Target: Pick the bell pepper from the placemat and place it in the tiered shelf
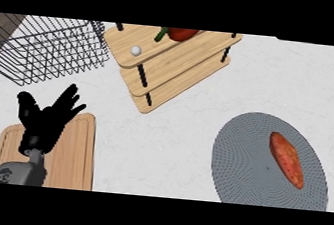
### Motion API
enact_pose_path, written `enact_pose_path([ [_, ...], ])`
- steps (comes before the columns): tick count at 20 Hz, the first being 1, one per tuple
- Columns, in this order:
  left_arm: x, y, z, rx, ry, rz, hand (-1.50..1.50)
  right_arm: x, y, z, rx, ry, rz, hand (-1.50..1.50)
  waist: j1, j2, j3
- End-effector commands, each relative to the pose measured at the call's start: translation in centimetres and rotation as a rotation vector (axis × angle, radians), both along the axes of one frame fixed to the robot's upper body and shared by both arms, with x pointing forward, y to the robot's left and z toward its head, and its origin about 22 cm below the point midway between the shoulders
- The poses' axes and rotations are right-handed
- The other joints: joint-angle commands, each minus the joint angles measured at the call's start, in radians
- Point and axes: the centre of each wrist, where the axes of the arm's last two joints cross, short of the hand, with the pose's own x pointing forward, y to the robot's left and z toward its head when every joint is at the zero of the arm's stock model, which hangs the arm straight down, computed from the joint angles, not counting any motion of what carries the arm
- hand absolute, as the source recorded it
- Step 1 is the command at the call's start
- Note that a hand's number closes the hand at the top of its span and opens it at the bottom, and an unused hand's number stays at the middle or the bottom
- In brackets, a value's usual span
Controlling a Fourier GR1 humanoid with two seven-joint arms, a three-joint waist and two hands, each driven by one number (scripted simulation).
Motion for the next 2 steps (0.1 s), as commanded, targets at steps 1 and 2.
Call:
enact_pose_path([
  [1,-0.7,-0.2,-1.3,0.008,0.082,-0.003,0.00,-0.3,-3.4,-1.8,-0.003,0.002,0.017,-1.50,0.004,0.004,-0.006],
  [2,-0.6,1.0,-0.3,-0.003,0.058,-0.002,0.00,-1.4,-5.4,-0.5,-0.011,-0.015,0.009,-1.50,0.014,0.007,-0.006],
])
